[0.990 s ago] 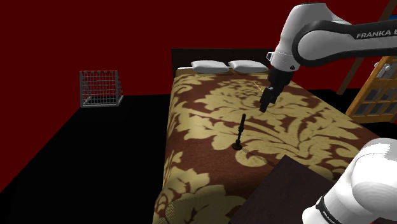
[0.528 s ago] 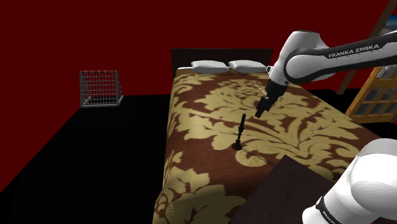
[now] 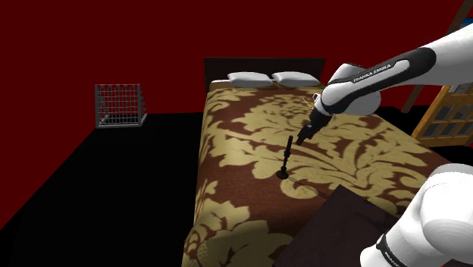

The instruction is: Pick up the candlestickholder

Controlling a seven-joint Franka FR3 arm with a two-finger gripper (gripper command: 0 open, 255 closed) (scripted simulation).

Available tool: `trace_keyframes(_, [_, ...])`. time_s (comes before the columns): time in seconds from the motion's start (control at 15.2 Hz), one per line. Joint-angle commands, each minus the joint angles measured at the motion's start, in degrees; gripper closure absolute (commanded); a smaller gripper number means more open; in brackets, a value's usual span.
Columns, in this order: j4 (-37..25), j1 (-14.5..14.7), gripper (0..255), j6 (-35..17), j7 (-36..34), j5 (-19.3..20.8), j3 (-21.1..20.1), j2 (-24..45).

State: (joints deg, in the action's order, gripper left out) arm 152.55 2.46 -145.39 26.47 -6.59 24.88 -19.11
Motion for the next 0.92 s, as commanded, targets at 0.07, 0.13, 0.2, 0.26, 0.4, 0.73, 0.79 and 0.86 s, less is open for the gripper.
trace_keyframes(0.07, [-1.51, 4.81, 0, -6.39, 9.89, -10.11, 6.3, 7.55])
trace_keyframes(0.13, [-2.57, 6.89, 0, -7.71, 14.27, -15.14, 8.45, 10.35])
trace_keyframes(0.2, [-3.88, 8.84, 0, -8.56, 19.28, -21.06, 10.35, 13.35])
trace_keyframes(0.26, [-5.46, 10.52, 0, -8.85, 24.76, -27.63, 11.97, 16.57])
trace_keyframes(0.4, [-9.23, 11.22, 0, -7.82, 35.63, -40.92, 12.83, 23.35])
trace_keyframes(0.73, [-19.28, 3.51, 0, -2.57, 53.22, -62.82, 7.37, 38.15])
trace_keyframes(0.79, [-21.31, 1.97, 0, -1.5, 55.46, -65.75, 6.39, 40.77])
trace_keyframes(0.86, [-23.35, 0.5, 0, -0.44, 57.4, -68.37, 5.5, 43.32])
